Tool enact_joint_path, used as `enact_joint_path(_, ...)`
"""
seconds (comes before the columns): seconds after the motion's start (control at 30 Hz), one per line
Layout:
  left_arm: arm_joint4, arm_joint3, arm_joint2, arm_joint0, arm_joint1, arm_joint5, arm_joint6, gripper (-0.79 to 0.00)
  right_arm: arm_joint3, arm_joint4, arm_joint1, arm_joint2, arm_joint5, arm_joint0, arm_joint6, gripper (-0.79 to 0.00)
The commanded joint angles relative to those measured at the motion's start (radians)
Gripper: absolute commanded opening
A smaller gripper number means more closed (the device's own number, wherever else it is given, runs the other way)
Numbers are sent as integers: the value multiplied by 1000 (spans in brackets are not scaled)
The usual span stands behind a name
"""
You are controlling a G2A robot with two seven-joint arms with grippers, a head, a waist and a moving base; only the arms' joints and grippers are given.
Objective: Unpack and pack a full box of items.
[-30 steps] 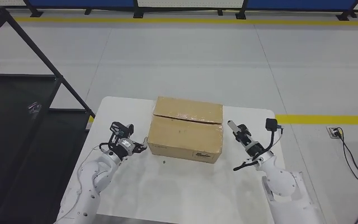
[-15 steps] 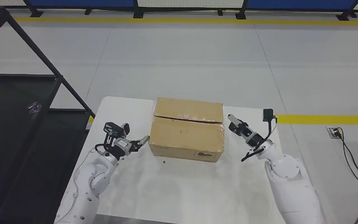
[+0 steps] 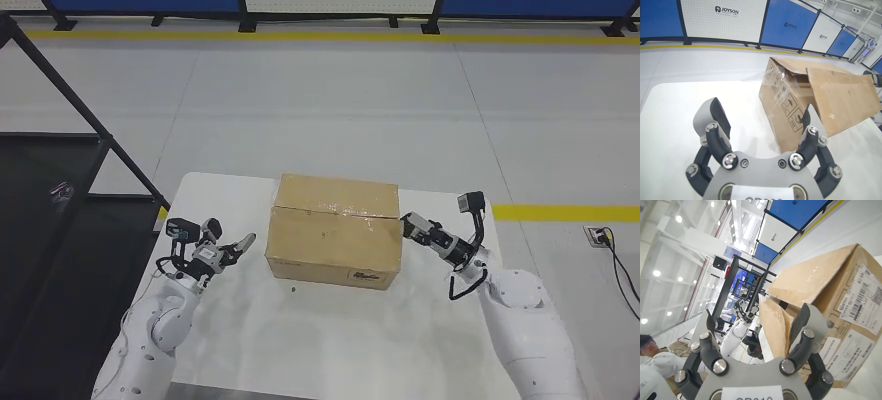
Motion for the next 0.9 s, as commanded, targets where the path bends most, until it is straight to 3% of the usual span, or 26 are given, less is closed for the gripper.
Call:
enact_joint_path(0.0, -9, -4, 2, -1, 0, -2, -2, 0, -8, 63, 4, 5, -21, -8, 49, 0)
enact_joint_path(0.13, -26, -14, 4, -3, -1, 1, -2, 0, -49, 163, 17, 20, -61, -32, 139, 0)
enact_joint_path(0.37, -91, -62, -5, 13, -1, -18, 20, 0, -300, 144, 59, 11, -76, -167, 124, 0)
enact_joint_path(0.63, -77, -135, -27, 48, 15, -151, -15, 0, -499, 1, 126, -22, -166, -312, 34, 0)
enact_joint_path(0.87, -58, -163, -52, 68, 35, -310, -84, 0, -555, -174, 180, -49, -226, -382, -26, 0)
